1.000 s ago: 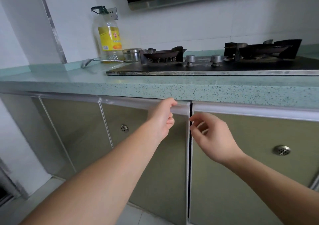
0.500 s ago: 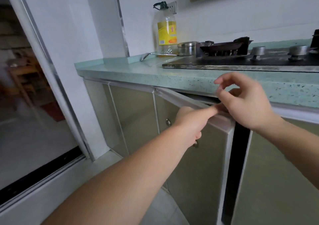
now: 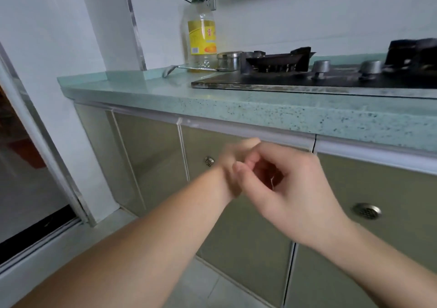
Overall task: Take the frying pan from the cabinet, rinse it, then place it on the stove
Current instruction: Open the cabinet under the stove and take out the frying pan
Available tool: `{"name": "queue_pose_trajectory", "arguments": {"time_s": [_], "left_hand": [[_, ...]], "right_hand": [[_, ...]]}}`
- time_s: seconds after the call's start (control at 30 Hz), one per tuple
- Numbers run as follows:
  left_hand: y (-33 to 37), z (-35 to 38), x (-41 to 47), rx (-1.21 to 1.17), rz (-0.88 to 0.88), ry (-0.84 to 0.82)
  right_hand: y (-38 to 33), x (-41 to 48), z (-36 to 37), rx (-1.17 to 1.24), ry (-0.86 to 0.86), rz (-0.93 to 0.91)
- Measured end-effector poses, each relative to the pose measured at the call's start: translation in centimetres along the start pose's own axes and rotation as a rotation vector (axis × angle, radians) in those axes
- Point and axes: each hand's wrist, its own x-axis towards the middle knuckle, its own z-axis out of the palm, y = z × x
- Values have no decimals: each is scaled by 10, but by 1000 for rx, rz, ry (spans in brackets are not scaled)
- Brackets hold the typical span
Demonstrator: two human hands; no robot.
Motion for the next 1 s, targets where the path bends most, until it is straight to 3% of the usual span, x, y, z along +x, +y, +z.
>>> {"name": "queue_pose_trajectory", "arguments": {"time_s": [0.17,0.33,0.6,0.77,0.87,1.0], "left_hand": [[13,35,19,-176,-124,-14],[23,48,26,-278,-141,-22],[15,51,24,-283,-136,39],[9,43,15,-260,-124,107],[3,35,9,-236,-103,215],[2,11,-8,-170,-101,192]], "right_hand": [[55,-11,-17,-74,50,385],[77,-17,-23,-141,14,539],[72,-7,-26,-264,128,399],[58,-8,-53,-100,269,275],[56,3,-61,-62,246,251],[58,22,-51,-64,184,217]]}}
